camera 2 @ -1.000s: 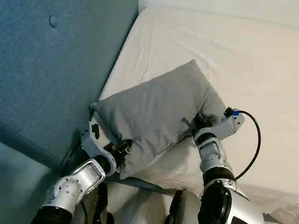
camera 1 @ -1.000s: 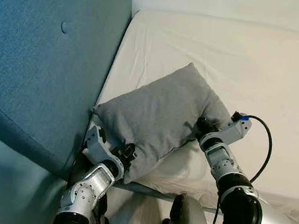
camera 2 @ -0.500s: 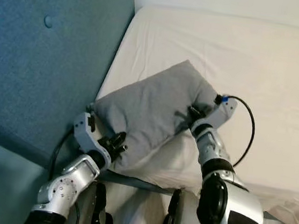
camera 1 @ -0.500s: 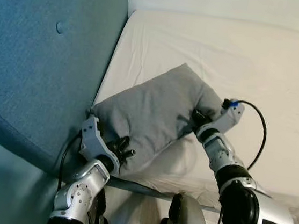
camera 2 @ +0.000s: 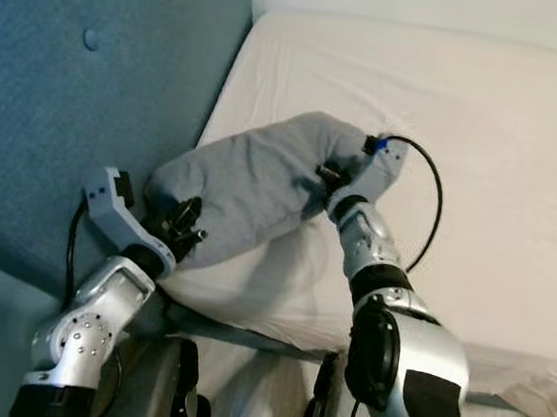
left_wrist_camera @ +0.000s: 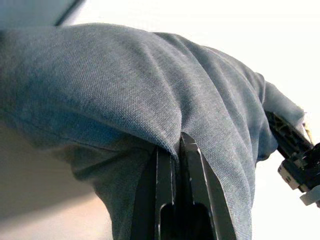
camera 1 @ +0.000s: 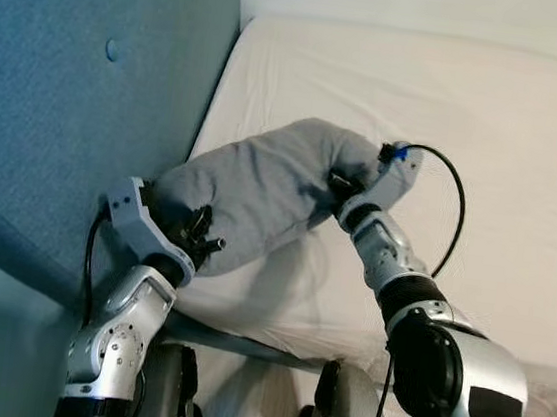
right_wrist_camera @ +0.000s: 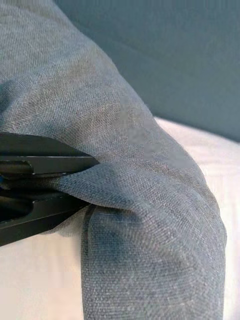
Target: Clean up the room
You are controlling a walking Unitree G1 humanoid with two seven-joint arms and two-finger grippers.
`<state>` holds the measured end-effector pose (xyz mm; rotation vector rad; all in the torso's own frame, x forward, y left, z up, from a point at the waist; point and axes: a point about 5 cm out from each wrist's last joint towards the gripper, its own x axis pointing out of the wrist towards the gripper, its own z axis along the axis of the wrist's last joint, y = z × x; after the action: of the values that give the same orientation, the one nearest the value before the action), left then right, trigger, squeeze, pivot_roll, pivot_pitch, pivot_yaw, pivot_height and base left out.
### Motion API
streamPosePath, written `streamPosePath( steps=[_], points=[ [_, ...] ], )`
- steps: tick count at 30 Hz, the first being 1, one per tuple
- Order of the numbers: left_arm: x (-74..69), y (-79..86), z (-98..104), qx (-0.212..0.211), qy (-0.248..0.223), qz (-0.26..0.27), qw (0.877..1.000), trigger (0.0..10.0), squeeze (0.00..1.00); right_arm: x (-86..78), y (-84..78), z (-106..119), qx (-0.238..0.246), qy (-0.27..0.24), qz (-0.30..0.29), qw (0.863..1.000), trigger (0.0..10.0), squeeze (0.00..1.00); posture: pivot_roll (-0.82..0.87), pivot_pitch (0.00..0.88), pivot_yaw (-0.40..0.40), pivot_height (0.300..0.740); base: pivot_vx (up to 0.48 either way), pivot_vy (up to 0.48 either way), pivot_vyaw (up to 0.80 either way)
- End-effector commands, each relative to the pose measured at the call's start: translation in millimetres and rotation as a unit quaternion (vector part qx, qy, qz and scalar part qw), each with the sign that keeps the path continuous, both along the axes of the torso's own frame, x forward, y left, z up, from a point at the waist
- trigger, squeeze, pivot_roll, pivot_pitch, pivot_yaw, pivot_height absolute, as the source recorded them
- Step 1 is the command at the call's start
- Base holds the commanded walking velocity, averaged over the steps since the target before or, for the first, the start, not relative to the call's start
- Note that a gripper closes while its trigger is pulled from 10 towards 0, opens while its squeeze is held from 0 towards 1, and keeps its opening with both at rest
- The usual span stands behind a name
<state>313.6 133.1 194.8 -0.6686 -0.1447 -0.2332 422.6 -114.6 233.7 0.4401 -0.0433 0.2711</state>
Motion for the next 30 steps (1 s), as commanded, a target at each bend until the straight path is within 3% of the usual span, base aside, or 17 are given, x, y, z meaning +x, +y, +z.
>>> streamPosePath(
  steps=[1, 4, 6, 8, 9, 11, 13, 20, 21, 22, 23, 28, 29, 30],
  points=[
    [-7.5, -6.7, 19, 0.023, -0.052, -0.015, 0.998, 0.0, 0.00, -1.8, 27.3, 9, -0.017, -0.019, 0.059, 0.998, 10.0, 0.00, 0.15, 0.377, -0.028, 0.596, 0.000, 0.000, 0.00],
    [-11.7, -10.3, 20, 0.033, -0.058, -0.026, 0.997, 0.0, 0.00, -2.2, 35.2, 16, -0.026, -0.034, 0.078, 0.996, 10.0, 0.00, 0.15, 0.378, -0.030, 0.596, 0.000, 0.000, 0.00],
    [-24.0, -22.0, 10, 0.061, -0.053, -0.058, 0.995, 0.0, 0.00, -5.2, 50.5, 19, -0.070, -0.049, 0.120, 0.989, 10.0, 0.00, 0.16, 0.378, -0.035, 0.596, 0.000, 0.000, 0.00],
    [-31.2, -29.8, 0, 0.073, -0.043, -0.075, 0.994, 0.0, 0.00, -6.7, 55.1, 15, -0.094, -0.049, 0.133, 0.985, 10.0, 0.00, 0.16, 0.380, -0.036, 0.596, 0.000, 0.000, 0.00],
    [-31.2, -29.8, 0, 0.073, -0.043, -0.075, 0.994, 0.0, 0.00, -6.7, 55.1, 15, -0.094, -0.049, 0.133, 0.985, 10.0, 0.00, 0.16, 0.380, -0.036, 0.596, 0.000, 0.000, 0.00],
    [-47.5, -48.5, -22, 0.102, -0.022, -0.112, 0.988, 0.0, 0.00, -7.8, 56.3, 7, -0.123, -0.041, 0.134, 0.982, 10.0, 0.00, 0.17, 0.388, -0.042, 0.596, 0.000, 0.000, 0.00],
    [-55.4, -58.2, -31, 0.110, -0.012, -0.126, 0.986, 0.0, 0.00, -7.6, 54.6, 5, -0.132, -0.037, 0.129, 0.982, 10.0, 0.00, 0.17, 0.390, -0.042, 0.596, 0.000, 0.000, 0.00],
    [-67.9, -78.6, -42, 0.114, 0.002, -0.140, 0.984, 0.0, 0.00, -6.2, 47.1, 2, -0.141, -0.030, 0.110, 0.983, 10.0, 0.00, 0.17, 0.392, -0.044, 0.596, 0.000, 0.000, 0.00],
    [-68.9, -82.5, -43, 0.112, 0.005, -0.139, 0.984, 0.0, 0.00, -5.9, 45.4, 1, -0.143, -0.028, 0.107, 0.984, 10.0, 0.33, 0.17, 0.393, -0.044, 0.596, 0.000, 0.000, 0.00],
    [-68.9, -82.5, -43, 0.112, 0.005, -0.139, 0.984, 0.0, 0.00, -5.9, 45.4, 1, -0.143, -0.028, 0.107, 0.984, 10.0, 0.33, 0.17, 0.393, -0.044, 0.596, 0.000, 0.000, 0.00],
    [-70.1, -88.3, -43, 0.111, 0.007, -0.138, 0.984, 0.0, 0.00, -5.4, 41.7, -1, -0.149, -0.024, 0.100, 0.983, 10.0, 1.00, 0.18, 0.395, -0.044, 0.596, 0.000, 0.000, 0.00],
    [-71.7, -96.7, -44, 0.111, 0.009, -0.136, 0.984, 0.0, 0.00, -4.6, 34.8, -4, -0.161, -0.017, 0.082, 0.983, 10.0, 1.00, 0.17, 0.400, -0.046, 0.596, 0.000, 0.000, 0.00],
    [-71.7, -99.2, -45, 0.112, 0.011, -0.134, 0.985, 0.0, 0.00, -4.1, 29.7, -8, -0.172, -0.012, 0.064, 0.983, 10.0, 0.00, 0.17, 0.402, -0.042, 0.596, 0.000, 0.000, 0.00],
    [-71.7, -99.2, -45, 0.112, 0.011, -0.134, 0.985, 0.0, 0.00, -4.1, 29.7, -8, -0.172, -0.012, 0.064, 0.983, 10.0, 0.00, 0.17, 0.402, -0.042, 0.596, 0.000, 0.000, 0.00]
  ],
)
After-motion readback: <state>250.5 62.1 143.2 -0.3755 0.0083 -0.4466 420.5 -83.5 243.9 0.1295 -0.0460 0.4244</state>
